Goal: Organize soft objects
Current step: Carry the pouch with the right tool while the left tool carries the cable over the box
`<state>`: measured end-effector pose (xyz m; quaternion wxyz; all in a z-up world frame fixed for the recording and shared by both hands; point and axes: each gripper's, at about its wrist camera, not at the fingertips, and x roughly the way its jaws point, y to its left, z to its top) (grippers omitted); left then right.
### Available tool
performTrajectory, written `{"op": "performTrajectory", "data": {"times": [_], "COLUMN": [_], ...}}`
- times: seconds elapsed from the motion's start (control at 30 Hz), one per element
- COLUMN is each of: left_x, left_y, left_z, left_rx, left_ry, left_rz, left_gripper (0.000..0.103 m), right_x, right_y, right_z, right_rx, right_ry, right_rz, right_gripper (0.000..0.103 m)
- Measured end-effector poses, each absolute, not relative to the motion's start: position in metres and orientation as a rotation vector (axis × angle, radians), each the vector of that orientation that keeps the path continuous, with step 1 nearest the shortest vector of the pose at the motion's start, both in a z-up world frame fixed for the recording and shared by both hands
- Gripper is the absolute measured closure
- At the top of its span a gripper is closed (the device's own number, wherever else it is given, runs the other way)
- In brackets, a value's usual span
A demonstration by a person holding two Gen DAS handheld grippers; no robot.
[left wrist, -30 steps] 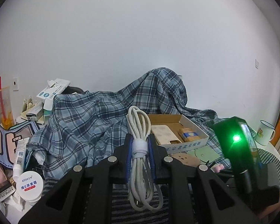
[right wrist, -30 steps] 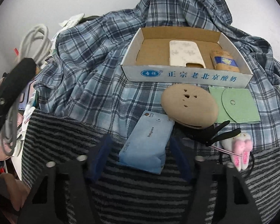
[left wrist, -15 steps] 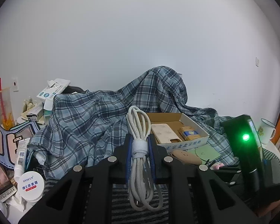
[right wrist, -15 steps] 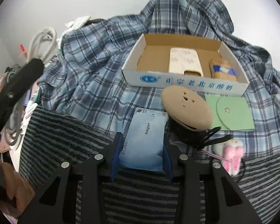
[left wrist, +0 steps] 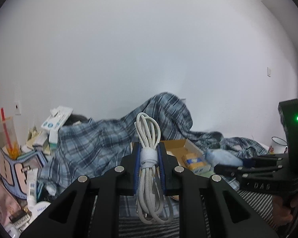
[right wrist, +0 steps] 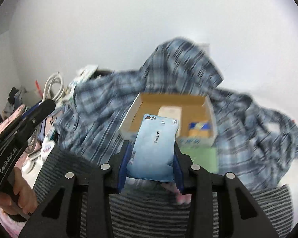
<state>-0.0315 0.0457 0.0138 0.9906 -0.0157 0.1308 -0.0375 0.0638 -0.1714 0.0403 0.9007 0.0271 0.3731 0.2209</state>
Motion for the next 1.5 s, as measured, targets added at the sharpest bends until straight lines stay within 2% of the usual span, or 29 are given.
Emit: {"op": "performTrajectory", "data": {"times": [0.37,0.77,1.03,1.5], "left_x": [0.009,0.078,0.105,0.149], "left_y": [0.022,0.002,0.003,0.010], "left_z": [0.053,0.066,0.046,-0.011], "left_rx": [-0.045,-0.046,-0.020,-0.074], "left_ry": [0.254,0.261,0.287,0.501], "left_rz": [-0.098,-0.096,-0.076,-0.126], "left_gripper": [0.085,0.085,0.085,0.085], "right_x": [0.094,0.154,0.173,0.206], "right_y": [-0.205,-0.206,-0.198,-0.204], "right_z": [0.084,0.093,0.067,-0.004], "right_rx": [-0.006,-0.023,-0.009,0.046], "right_ry": [0.577,0.455,0.497,0.664], "right_rz": [0.374,0.298,0.310,0.346], "right_gripper": [0.065,0.065,0.065,0.065]}}
